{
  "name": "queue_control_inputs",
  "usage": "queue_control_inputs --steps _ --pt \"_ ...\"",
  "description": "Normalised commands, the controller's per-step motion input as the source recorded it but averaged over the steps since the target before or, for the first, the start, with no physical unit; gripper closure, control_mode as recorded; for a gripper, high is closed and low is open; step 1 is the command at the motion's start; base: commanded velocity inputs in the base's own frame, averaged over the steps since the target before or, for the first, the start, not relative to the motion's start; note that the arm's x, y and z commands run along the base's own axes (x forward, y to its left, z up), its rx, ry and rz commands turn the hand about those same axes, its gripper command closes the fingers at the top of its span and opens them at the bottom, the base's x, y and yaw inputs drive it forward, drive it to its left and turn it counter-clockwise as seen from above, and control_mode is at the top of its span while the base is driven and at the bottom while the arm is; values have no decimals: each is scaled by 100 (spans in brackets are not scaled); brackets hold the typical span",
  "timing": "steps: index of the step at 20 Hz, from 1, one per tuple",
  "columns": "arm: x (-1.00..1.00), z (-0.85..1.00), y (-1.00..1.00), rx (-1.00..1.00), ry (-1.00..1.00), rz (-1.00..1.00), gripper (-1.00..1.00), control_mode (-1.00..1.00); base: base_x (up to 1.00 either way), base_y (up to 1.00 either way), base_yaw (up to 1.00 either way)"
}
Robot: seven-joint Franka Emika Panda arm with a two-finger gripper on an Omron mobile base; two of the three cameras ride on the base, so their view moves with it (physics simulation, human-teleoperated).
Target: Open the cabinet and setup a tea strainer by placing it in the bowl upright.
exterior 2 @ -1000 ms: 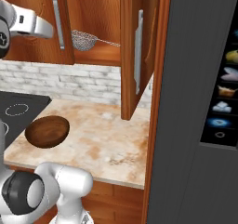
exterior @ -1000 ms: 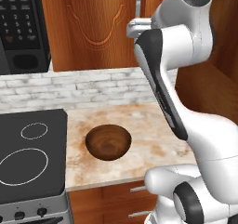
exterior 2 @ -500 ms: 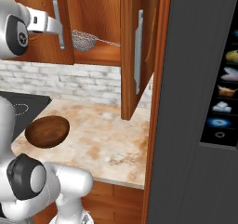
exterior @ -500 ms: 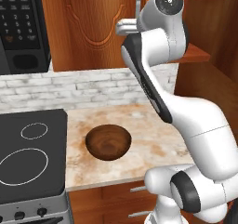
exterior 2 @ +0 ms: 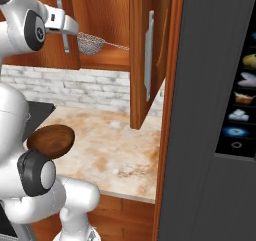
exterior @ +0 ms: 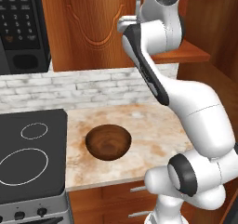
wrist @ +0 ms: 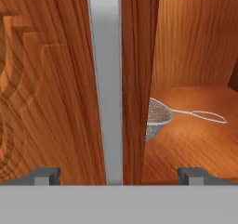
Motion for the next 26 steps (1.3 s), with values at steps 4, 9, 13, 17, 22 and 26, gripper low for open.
queue_control_inputs --steps 4,9,13,17,22,26 --pt "44 -1 2 0 0 0 -100 -100 0 0 0" --pt "44 -3 2 -2 0 0 -100 -100 0 0 0" --pt "36 -1 6 -1 0 0 -100 -100 0 0 0" --pt "30 -6 0 0 0 0 -100 -100 0 0 0" --pt "19 -5 0 0 0 0 -100 -100 0 0 0" --pt "11 -5 0 0 0 0 -100 -100 0 0 0"
